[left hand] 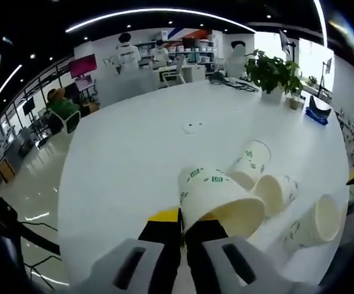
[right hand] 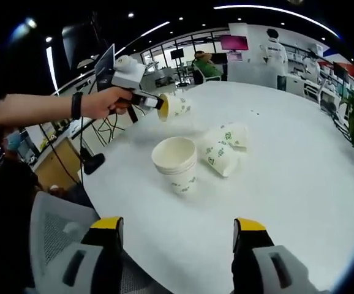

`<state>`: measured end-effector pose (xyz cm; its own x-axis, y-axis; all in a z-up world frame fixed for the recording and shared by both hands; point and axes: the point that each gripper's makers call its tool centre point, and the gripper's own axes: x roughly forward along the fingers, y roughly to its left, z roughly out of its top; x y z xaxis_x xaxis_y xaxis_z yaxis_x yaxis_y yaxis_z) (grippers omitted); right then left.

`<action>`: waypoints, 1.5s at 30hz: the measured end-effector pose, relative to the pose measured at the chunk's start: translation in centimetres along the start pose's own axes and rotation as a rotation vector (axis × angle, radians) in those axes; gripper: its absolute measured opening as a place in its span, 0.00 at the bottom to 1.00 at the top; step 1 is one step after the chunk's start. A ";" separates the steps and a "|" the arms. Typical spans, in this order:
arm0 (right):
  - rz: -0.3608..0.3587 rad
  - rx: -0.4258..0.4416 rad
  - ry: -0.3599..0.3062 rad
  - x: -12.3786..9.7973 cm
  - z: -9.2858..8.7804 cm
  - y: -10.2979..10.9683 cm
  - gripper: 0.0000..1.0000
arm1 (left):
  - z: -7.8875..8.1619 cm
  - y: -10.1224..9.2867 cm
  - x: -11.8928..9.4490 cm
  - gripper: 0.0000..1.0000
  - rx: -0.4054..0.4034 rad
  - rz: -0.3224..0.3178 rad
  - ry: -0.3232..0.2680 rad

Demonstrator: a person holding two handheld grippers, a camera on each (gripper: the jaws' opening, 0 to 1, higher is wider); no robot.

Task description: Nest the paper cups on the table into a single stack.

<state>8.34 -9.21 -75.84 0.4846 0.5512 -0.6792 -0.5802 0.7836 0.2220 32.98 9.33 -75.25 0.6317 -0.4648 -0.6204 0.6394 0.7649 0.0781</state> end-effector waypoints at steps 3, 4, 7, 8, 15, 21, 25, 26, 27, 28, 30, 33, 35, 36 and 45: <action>-0.001 -0.001 -0.003 -0.4 0.1 0.3 0.73 | 0.9 -1.5 -0.9 0.00 0.024 -0.025 -0.004; -0.002 -0.002 -0.004 -0.4 0.1 0.3 0.73 | 0.9 -1.7 -0.9 0.00 0.028 -0.038 0.000; -0.001 -0.007 -0.005 -0.4 0.1 0.5 0.73 | 0.9 -1.2 -0.8 0.00 0.037 -0.049 -0.001; 0.000 -0.007 -0.006 -0.6 0.1 0.7 0.73 | 0.8 -1.1 -1.0 0.00 0.045 -0.054 -0.002; 0.005 -0.024 -0.009 -0.6 0.0 1.3 0.74 | 1.4 -2.8 -2.5 0.00 0.108 -0.097 0.008; 0.006 -0.031 -0.011 -0.9 -0.1 1.4 0.74 | 1.8 -5.0 -3.7 0.00 0.154 -0.148 0.018; 0.003 -0.030 -0.017 -0.9 0.1 1.3 0.74 | 2.0 -5.8 -3.7 0.00 0.206 -0.193 0.032; 0.001 -0.028 -0.020 -1.0 0.1 1.3 0.74 | 2.0 -6.0 -3.6 0.00 0.221 -0.210 0.038; 0.001 -0.028 -0.020 -1.1 0.1 1.4 0.74 | 2.1 -6.9 -4.0 0.00 0.232 -0.236 0.048; 0.000 -0.029 -0.020 -0.7 0.0 1.1 0.74 | 2.1 -7.3 -4.1 0.00 0.231 -0.253 0.055; 0.000 -0.028 -0.024 -0.7 0.0 1.1 0.74 | 2.1 -7.5 -3.9 0.00 0.233 -0.280 0.064; -0.004 -0.023 -0.038 -0.8 0.2 1.2 0.75 | 2.6 -8.7 -4.5 0.00 0.272 -0.314 0.080; -0.001 -0.015 -0.048 -0.8 0.5 1.0 0.75 | 2.8 -9.3 -4.7 0.00 0.306 -0.333 0.095; -0.001 -0.015 -0.048 -0.8 0.5 0.9 0.75 | 2.9 -9.6 -4.8 0.00 0.316 -0.343 0.099; -0.002 -0.014 -0.058 -1.0 0.8 1.1 0.75 | 2.4 -12.4 -5.8 0.00 0.472 -0.449 0.188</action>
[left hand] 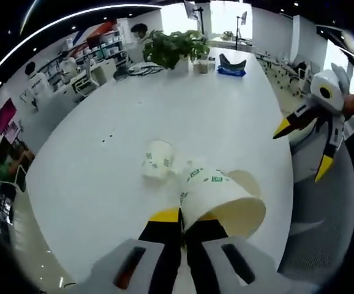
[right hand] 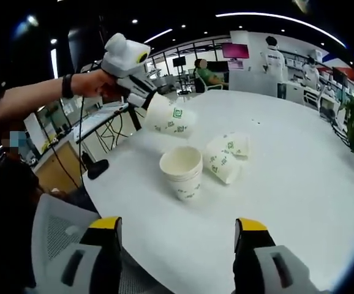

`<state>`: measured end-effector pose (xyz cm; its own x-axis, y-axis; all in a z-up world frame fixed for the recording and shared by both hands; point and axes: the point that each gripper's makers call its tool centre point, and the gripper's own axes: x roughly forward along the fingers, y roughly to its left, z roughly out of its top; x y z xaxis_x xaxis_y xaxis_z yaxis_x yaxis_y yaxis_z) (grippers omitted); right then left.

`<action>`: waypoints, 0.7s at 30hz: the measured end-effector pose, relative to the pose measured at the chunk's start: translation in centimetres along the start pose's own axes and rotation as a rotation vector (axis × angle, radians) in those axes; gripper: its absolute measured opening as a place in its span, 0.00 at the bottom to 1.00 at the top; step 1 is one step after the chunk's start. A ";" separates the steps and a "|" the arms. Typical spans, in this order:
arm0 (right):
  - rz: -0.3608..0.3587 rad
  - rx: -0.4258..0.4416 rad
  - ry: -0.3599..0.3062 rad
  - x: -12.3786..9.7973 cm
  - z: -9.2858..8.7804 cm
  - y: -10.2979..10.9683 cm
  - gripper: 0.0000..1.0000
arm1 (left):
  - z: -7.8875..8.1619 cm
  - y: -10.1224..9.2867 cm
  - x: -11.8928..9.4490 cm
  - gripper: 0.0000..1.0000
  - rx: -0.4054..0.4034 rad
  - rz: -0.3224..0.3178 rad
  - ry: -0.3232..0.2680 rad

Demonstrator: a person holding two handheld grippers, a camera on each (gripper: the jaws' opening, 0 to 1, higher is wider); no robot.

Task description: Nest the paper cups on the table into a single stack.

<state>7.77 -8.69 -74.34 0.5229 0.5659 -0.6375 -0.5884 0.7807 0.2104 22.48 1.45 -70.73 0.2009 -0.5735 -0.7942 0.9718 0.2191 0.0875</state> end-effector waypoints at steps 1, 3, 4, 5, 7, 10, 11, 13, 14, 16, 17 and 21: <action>0.000 0.000 0.000 0.0 0.0 -0.1 0.75 | -0.1 -0.1 0.2 0.00 0.018 -0.015 0.015; 0.000 0.003 -0.003 0.1 -0.1 0.0 0.75 | 0.2 -0.9 0.2 0.00 0.036 -0.029 0.030; 0.000 0.004 -0.003 0.1 -0.1 0.0 0.75 | 0.2 -1.0 0.4 0.00 0.047 -0.043 0.041; -0.002 0.006 -0.004 -0.1 -0.1 -0.1 0.75 | 0.3 -1.2 0.4 0.00 0.056 -0.052 0.048; -0.003 0.010 -0.003 -0.2 -0.3 -0.2 0.75 | 0.4 -1.8 0.5 0.00 0.084 -0.072 0.070; -0.003 0.011 -0.004 -0.2 -0.3 -0.2 0.75 | 0.1 -1.8 0.9 0.00 0.123 -0.097 0.105; -0.003 0.011 -0.004 -0.2 -0.2 -0.2 0.75 | 0.1 -1.8 1.0 0.00 0.134 -0.100 0.112; -0.004 0.013 -0.005 -0.2 -0.3 -0.3 0.75 | 0.6 -3.0 0.6 0.00 0.156 -0.120 0.138; -0.005 0.014 -0.006 -0.2 -0.4 -0.3 0.75 | 0.5 -2.8 0.8 0.00 0.166 -0.121 0.145; -0.005 0.016 -0.008 -0.1 -0.4 -0.6 0.75 | 0.6 -2.9 0.9 0.00 0.189 -0.136 0.168; -0.005 0.016 -0.008 -0.3 -0.4 -0.6 0.75 | 0.7 -3.1 0.9 0.00 0.201 -0.145 0.178; -0.005 0.020 -0.012 -0.5 -0.3 -0.5 0.75 | 0.7 -3.6 1.2 0.00 0.246 -0.168 0.215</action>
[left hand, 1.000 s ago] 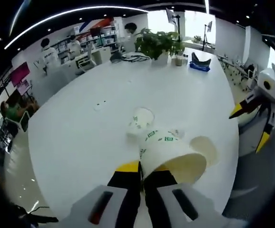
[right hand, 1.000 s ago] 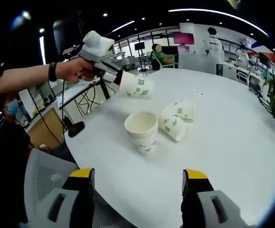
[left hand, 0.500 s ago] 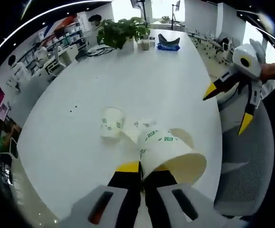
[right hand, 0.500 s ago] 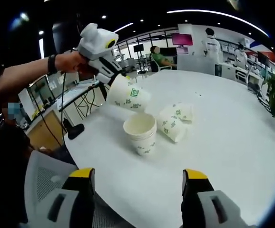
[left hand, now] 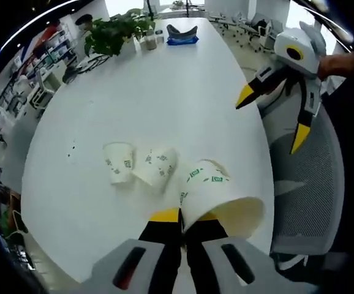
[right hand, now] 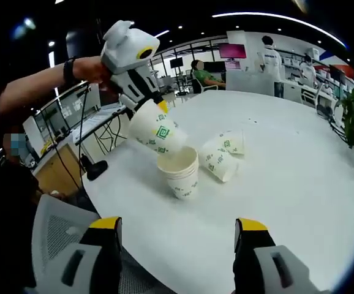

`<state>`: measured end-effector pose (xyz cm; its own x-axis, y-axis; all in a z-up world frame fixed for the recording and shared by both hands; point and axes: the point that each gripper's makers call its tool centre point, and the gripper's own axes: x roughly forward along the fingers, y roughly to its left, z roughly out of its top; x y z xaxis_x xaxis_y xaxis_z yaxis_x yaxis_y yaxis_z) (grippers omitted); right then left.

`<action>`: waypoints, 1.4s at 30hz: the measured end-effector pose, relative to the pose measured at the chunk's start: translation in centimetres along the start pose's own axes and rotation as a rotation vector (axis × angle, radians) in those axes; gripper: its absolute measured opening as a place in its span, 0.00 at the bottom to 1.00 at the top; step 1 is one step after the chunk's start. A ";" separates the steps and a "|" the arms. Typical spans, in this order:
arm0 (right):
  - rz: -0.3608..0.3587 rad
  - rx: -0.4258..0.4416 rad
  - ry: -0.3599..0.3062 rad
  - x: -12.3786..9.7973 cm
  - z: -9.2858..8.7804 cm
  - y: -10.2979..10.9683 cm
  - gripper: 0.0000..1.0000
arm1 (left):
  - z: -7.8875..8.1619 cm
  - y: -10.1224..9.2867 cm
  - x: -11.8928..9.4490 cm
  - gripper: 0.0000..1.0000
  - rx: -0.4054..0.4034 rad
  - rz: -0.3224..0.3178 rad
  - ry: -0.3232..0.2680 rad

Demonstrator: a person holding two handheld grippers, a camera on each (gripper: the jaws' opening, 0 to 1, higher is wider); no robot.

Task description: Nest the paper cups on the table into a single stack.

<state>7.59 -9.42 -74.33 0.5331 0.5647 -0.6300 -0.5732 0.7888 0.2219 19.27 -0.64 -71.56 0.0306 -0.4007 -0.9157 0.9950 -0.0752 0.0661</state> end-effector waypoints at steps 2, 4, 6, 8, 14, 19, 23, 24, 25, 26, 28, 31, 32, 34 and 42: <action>0.000 0.001 -0.002 0.0 -0.1 -0.1 0.75 | -0.3 0.1 0.5 0.00 0.030 -0.005 0.030; -0.002 0.004 -0.004 -0.2 -0.2 -0.2 0.75 | -0.8 0.4 0.9 0.00 0.048 -0.009 0.056; -0.004 0.008 -0.007 -0.4 0.0 0.0 0.75 | -0.4 0.1 1.1 0.00 0.056 -0.014 0.065; -0.005 0.011 -0.007 -0.4 -0.2 -0.1 0.75 | 0.0 0.0 1.4 0.00 0.064 -0.023 0.069; -0.009 0.020 -0.005 -0.4 -0.8 -0.5 0.75 | 0.2 -0.6 1.7 0.00 0.118 -0.019 0.125; -0.012 0.025 -0.005 -0.4 -0.9 -0.5 0.75 | 0.3 -0.5 2.6 0.00 0.128 -0.025 0.135; -0.014 0.032 -0.007 -1.0 -0.7 -0.4 0.75 | 0.4 -0.5 2.8 0.00 0.137 -0.027 0.154; -0.014 0.032 -0.006 -0.7 -0.9 -0.5 0.75 | 0.3 -0.5 2.9 0.00 0.145 -0.027 0.165; -0.014 0.033 -0.007 -0.5 -1.0 -0.5 0.75 | 0.3 -0.5 2.9 0.00 0.154 -0.024 0.169; -0.013 0.034 -0.008 -0.5 -0.8 -0.6 0.75 | 0.4 -0.5 2.9 0.00 0.157 -0.023 0.172; -0.012 0.033 -0.009 -0.6 -0.7 -0.6 0.75 | 0.2 -0.4 3.2 0.00 0.153 -0.026 0.171; -0.009 0.036 -0.009 -0.6 -0.8 -0.6 0.75 | 0.5 -0.3 3.2 0.00 0.156 -0.023 0.169; -0.009 0.037 -0.009 -0.6 -0.8 -0.7 0.75 | 0.6 -0.2 3.2 0.00 0.162 -0.019 0.169; -0.009 0.036 -0.008 -0.5 -0.8 -0.6 0.75 | 0.4 0.1 3.4 0.00 0.173 -0.015 0.170; -0.011 0.037 -0.013 -0.5 -0.6 -0.8 0.75 | 0.7 0.3 3.3 0.00 0.182 -0.009 0.164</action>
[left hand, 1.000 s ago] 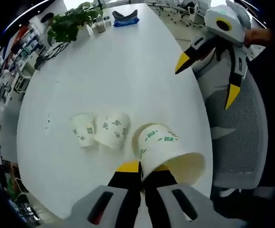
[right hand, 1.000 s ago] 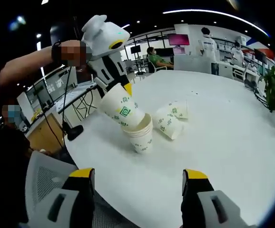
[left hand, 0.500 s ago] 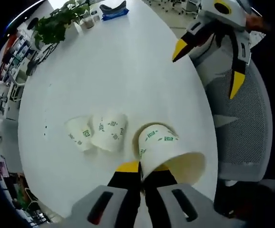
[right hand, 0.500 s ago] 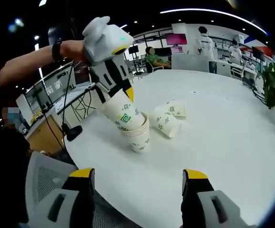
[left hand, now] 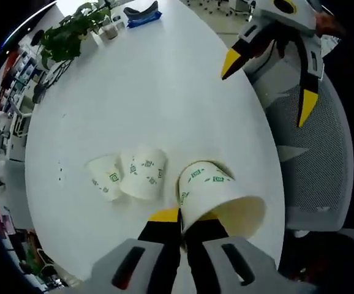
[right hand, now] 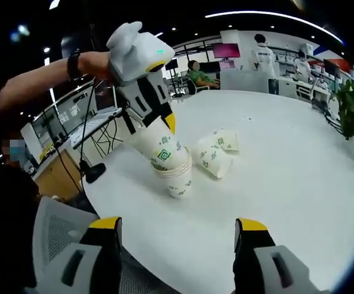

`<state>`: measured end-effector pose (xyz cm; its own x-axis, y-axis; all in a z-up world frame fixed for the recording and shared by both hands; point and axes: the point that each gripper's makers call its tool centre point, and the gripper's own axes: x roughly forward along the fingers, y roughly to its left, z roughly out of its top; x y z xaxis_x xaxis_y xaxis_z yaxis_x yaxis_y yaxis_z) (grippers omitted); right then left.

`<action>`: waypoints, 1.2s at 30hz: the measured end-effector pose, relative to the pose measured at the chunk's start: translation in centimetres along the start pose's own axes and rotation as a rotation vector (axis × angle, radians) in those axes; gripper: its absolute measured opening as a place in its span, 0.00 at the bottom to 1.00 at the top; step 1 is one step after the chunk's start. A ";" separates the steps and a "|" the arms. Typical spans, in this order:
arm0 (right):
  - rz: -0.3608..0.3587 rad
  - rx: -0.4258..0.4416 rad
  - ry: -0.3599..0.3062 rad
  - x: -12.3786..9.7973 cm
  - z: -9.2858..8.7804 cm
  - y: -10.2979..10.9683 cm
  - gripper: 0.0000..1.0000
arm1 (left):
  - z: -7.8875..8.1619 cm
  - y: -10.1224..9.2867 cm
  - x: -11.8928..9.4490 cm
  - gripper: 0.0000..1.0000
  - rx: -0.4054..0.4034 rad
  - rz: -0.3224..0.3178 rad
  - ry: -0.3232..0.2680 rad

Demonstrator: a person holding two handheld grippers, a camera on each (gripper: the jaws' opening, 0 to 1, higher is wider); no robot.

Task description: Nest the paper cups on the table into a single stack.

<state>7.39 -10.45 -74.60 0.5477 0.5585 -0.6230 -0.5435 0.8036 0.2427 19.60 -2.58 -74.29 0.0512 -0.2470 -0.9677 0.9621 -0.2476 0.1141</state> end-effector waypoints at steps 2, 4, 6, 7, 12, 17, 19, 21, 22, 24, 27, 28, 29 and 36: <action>0.002 -0.001 0.000 0.1 0.1 0.1 0.75 | -0.2 0.2 0.4 0.00 -0.002 -0.001 -0.006; 0.002 -0.002 0.001 0.1 0.0 -0.1 0.75 | 0.3 0.0 0.0 0.00 0.003 0.009 -0.011; 0.003 -0.004 0.001 0.0 0.2 0.0 0.75 | 0.2 0.1 0.1 0.00 0.002 0.007 -0.012; 0.004 -0.005 0.001 0.0 0.3 0.0 0.75 | -0.1 0.4 0.2 0.00 0.001 0.009 -0.013; 0.006 -0.008 -0.001 0.2 0.3 0.2 0.75 | 0.3 0.0 0.0 0.00 0.004 0.016 -0.019; 0.007 -0.010 0.002 0.0 0.5 0.2 0.75 | 0.0 0.3 0.2 0.07 0.007 0.023 -0.021; 0.008 -0.010 0.003 -0.1 0.6 0.3 0.75 | -0.1 0.4 0.3 0.07 0.007 0.021 -0.022; 0.008 -0.011 0.004 0.3 0.4 0.0 0.75 | -0.1 0.3 0.2 0.07 0.004 0.023 -0.026; 0.009 -0.012 0.004 0.5 0.3 0.1 0.75 | -0.1 0.3 0.2 0.08 0.002 0.025 -0.027; 0.010 -0.013 0.004 0.5 0.3 0.2 0.75 | -0.1 0.1 0.0 0.08 -0.001 0.026 -0.029; 0.011 -0.014 0.006 0.6 0.2 0.1 0.75 | -0.1 0.2 -0.1 0.09 -0.011 0.032 -0.036; 0.011 -0.014 0.006 0.5 0.3 0.1 0.75 | 0.0 0.1 -0.3 0.09 -0.013 0.035 -0.039; 0.011 -0.015 0.007 0.4 0.2 0.1 0.75 | 0.1 0.1 -0.4 0.10 -0.015 0.039 -0.041; 0.009 -0.015 0.010 0.3 0.1 0.0 0.75 | -0.6 0.3 -0.5 0.19 -0.070 0.059 -0.079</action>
<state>7.62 -10.24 -74.77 0.5363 0.5639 -0.6281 -0.5581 0.7951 0.2373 20.00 -1.98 -73.94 0.0893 -0.3333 -0.9386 0.9746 -0.1652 0.1514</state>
